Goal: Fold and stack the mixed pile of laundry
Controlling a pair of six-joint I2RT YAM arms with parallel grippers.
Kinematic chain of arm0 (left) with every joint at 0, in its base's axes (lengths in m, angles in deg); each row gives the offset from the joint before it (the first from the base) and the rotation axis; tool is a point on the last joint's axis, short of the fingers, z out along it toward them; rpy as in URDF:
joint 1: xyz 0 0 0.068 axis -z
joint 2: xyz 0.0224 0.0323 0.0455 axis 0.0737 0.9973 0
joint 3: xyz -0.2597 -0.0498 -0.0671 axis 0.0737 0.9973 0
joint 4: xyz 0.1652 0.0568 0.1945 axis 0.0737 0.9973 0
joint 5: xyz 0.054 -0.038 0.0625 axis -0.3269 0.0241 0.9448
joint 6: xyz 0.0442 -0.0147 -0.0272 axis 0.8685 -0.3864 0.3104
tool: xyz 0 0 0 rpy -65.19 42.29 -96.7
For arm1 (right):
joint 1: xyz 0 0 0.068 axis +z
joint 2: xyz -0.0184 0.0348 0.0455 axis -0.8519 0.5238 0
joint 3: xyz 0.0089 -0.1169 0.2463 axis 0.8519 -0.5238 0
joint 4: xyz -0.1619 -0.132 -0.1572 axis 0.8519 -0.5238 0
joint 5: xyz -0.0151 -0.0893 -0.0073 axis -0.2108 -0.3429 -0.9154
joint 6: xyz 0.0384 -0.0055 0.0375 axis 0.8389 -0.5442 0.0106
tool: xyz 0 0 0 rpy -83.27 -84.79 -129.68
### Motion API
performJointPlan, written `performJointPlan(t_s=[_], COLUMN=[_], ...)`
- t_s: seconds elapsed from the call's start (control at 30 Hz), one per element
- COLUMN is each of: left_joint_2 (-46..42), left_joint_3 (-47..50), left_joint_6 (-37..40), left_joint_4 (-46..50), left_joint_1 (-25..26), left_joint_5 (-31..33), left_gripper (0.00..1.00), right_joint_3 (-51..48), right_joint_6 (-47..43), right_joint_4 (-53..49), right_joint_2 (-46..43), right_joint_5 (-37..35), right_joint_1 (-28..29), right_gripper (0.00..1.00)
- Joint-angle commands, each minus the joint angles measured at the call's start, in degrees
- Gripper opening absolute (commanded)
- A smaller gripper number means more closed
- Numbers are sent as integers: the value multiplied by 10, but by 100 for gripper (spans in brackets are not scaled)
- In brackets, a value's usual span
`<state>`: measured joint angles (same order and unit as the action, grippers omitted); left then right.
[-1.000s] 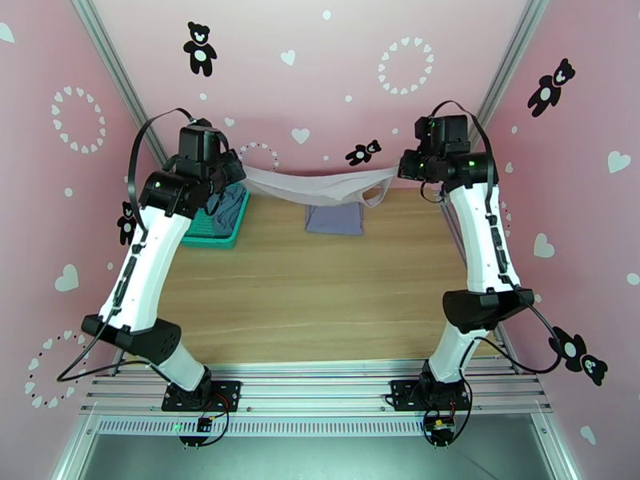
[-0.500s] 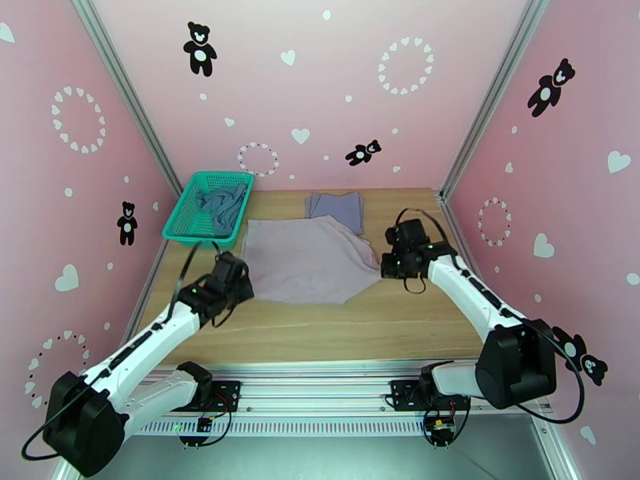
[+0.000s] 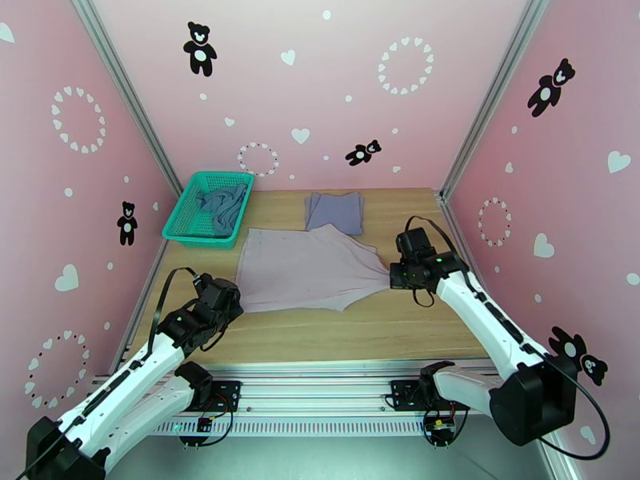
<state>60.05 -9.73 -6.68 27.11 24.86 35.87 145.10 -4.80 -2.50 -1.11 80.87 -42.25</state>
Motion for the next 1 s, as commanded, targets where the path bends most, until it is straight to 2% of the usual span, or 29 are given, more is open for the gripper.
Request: performJointPlan(t_s=[0.0,0.27,0.33,0.37,0.4,0.47,0.5,0.6,0.7,0.8,0.97], left_joint_2=[0,-25,-34,-36,-37,-33,-28,-2,27,44,35], left_joint_3=[-2,47,59,62,66,72,74,75,73,69,70], left_joint_6=[-17,-41,-45,-46,-46,-44,-43,-37,-32,-26,-24], left_joint_4=[38,34,30,30,28,22,15,-9,-30,-34,-22], left_joint_1=[4,4,4,4,4,4,4,4,5,4,4], left_joint_5=[8,-44,-57,-60,-64,-67,-67,-68,-71,-65,-53], left_gripper=[0,0,0,0,0,0,0,0,0,0,0], right_joint_3=[27,-10,-23,-26,-27,-26,-25,-20,-19,-27,-37], right_joint_6=[4,0,3,3,6,7,4,-9,-27,-40,-52], right_joint_4=[-59,-76,-72,-69,-68,-62,-58,-43,-14,31,92], right_joint_2=[-18,46,61,67,72,74,71,58,41,41,109], right_joint_5=[-59,-69,-53,-45,-47,-47,-40,-23,2,29,9], right_joint_1=[2,2,3,8,16,33,43,89,166,256,386], right_gripper=[0,0,1,11,25,41,53,71,74,66,59])
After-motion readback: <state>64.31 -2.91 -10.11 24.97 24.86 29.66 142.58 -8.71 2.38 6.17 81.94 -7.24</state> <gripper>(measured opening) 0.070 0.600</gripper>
